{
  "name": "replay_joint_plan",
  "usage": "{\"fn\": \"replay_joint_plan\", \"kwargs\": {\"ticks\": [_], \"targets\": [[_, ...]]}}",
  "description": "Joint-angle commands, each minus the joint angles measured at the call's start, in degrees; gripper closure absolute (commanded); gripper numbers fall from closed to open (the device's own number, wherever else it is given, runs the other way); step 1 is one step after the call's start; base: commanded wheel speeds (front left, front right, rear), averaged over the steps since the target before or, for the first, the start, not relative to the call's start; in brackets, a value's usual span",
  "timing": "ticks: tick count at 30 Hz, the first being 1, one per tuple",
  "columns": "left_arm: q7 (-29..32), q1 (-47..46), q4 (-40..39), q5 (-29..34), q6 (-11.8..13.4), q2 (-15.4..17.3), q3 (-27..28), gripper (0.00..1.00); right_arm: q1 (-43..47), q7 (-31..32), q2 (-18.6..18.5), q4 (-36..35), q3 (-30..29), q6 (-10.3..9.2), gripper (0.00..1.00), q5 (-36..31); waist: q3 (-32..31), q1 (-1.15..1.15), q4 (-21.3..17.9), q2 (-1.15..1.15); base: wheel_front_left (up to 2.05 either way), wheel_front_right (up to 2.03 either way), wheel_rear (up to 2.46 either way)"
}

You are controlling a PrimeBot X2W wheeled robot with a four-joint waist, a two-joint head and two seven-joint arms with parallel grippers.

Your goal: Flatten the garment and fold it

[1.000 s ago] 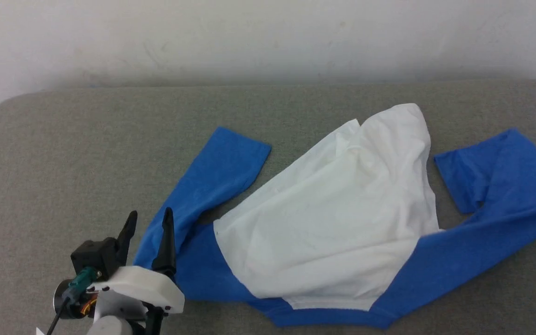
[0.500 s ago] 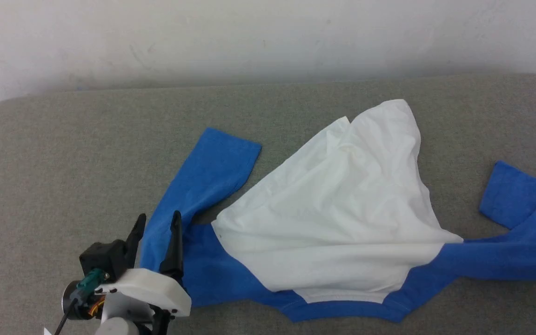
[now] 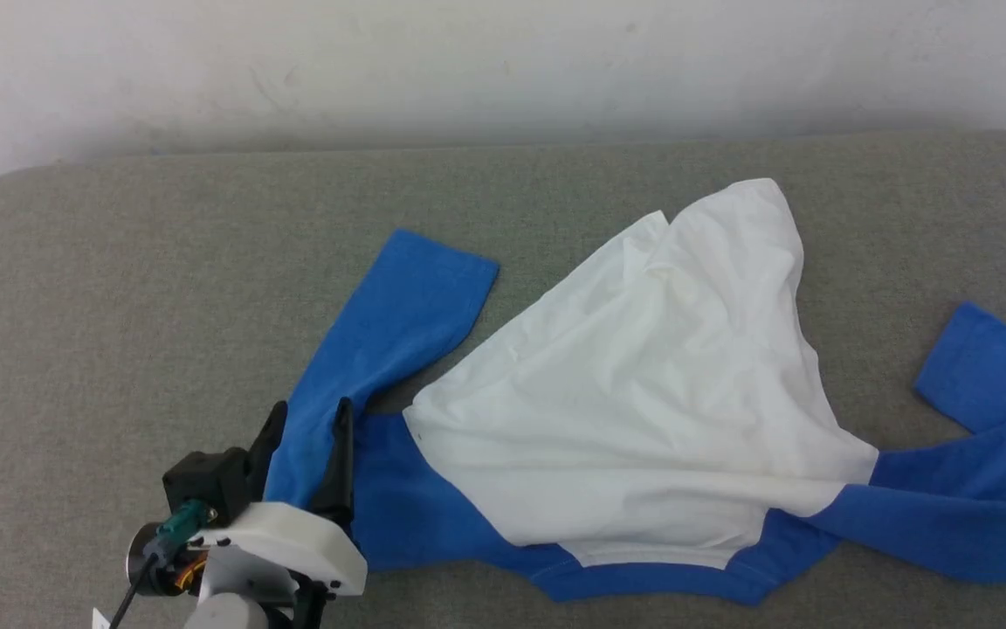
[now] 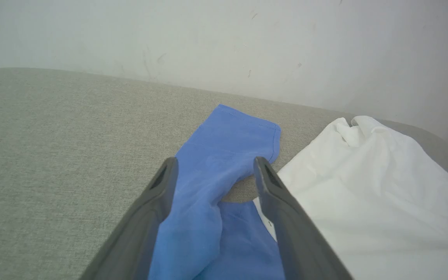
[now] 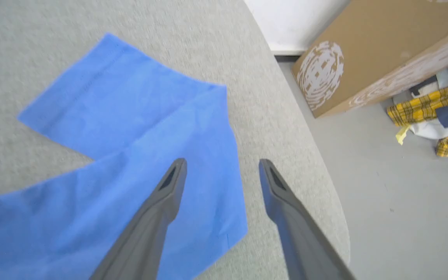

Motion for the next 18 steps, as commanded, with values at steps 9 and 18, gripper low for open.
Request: {"fn": "replay_joint_plan", "kwargs": {"ticks": [9, 18], "targets": [[-0.2, -3.6, 0.0, 0.1, -0.6, -0.4, -1.6, 0.0, -8.0, 8.9, -7.0, -1.1, 14.0, -0.13, 0.0, 9.3, 4.2, 0.01, 2.7, 0.0, 0.0, 0.0, 0.0], [-1.0, -5.4, 1.8, 0.0, -1.0, -1.2, -2.6, 0.0, -12.0, 21.9, -12.8, 11.5, 22.4, -0.13, 0.0, 19.2, 6.3, 0.01, 7.1, 0.0, 0.0, 0.0, 0.0]]}}
